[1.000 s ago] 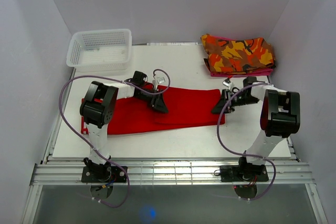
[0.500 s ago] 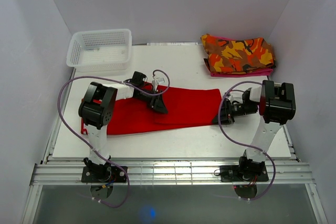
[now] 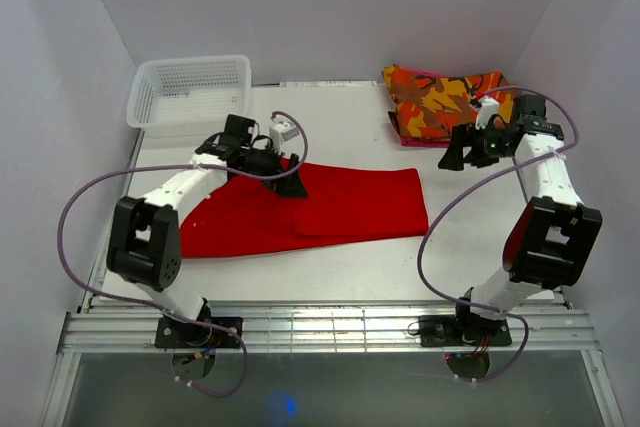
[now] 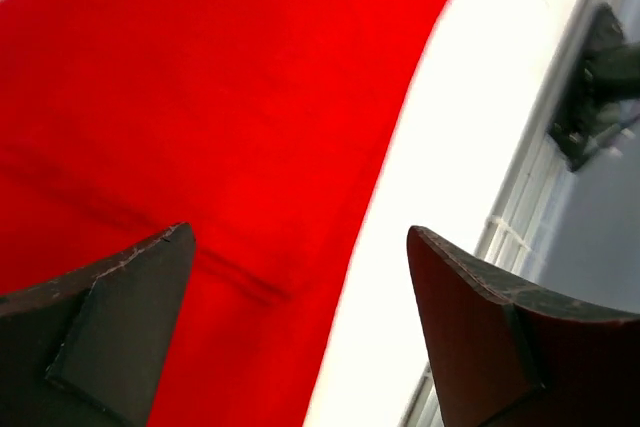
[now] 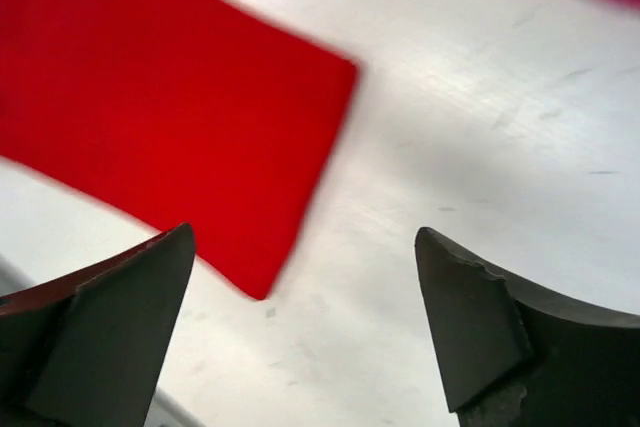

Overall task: Fold and stack the trousers
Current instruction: Fold the trousers

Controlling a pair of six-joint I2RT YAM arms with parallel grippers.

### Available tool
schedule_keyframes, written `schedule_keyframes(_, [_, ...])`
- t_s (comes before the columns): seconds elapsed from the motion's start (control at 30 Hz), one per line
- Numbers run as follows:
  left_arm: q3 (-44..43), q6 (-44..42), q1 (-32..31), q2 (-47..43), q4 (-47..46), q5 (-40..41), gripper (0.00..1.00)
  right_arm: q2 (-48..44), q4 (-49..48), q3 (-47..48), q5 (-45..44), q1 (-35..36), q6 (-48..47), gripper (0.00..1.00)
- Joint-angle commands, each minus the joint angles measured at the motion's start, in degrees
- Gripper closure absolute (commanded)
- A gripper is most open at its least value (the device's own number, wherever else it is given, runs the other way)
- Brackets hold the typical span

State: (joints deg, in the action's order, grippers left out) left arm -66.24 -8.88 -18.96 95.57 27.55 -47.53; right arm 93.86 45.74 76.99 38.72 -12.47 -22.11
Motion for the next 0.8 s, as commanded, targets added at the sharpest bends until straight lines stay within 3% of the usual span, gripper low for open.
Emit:
schedule_keyframes(0.0, [-0.2, -1.7, 5.6, -11.3, -0.1, 9.4, 0.02, -11.7, -15.1, -0.5, -14.6, 0.1, -5.2, 0.06])
schedule_keyframes(0.13, [0.1, 1.7, 11.7, -17.6, -1.5, 18.1, 0.02, -13.8, -15.2, 2.1, -10.8, 0.1, -2.4, 0.10])
schedule_keyframes(0.23, [-0.8, 5.2, 14.9, -19.4, -0.8, 27.3, 0.02, -10.7, -6.6, 3.1, -5.2, 0.1, -1.4, 0.10])
schedule_keyframes(0.37, [-1.8, 8.3, 25.7, -19.2, 3.5, 25.2, 0.02, 0.5, 7.2, 1.8, 0.6, 0.2, -3.3, 0.10])
schedule_keyframes(0.4, [-2.7, 8.4, 28.4, -18.0, 7.8, 22.7, 0.08, 1.4, 6.6, -1.6, 0.5, 0.2, -2.5, 0.10])
schedule_keyframes(0.43, [-3.4, 8.4, 32.2, -15.9, 9.7, 14.0, 0.11, 1.8, 5.1, -3.8, 0.7, 0.1, -2.3, 0.10])
schedule_keyframes(0.47, [-3.2, 8.3, 40.0, -15.1, 11.0, 8.8, 0.14, 1.4, 2.8, -5.8, 0.8, 0.1, -1.9, 0.10])
schedule_keyframes(0.53, [-2.5, 8.0, 46.1, -13.4, 14.4, -0.8, 0.18, 1.1, -4.2, -10.7, 0.5, 0.2, 0.3, 0.07])
schedule_keyframes(0.57, [-2.4, 5.5, 49.9, -12.1, 16.8, -2.1, 0.19, 1.8, -5.8, -11.7, 0.2, 0.2, 0.8, 0.05])
schedule_keyframes(0.67, [-2.5, 1.2, 52.5, -11.1, 19.7, -0.7, 0.20, 5.2, -10.2, -14.1, 0.2, 0.2, 3.7, 0.00])
schedule_keyframes(0.77, [-1.0, -2.2, 53.5, -11.5, 21.1, 1.7, 0.21, 7.5, -15.4, -16.7, 0.6, 0.3, 7.2, 0.07])
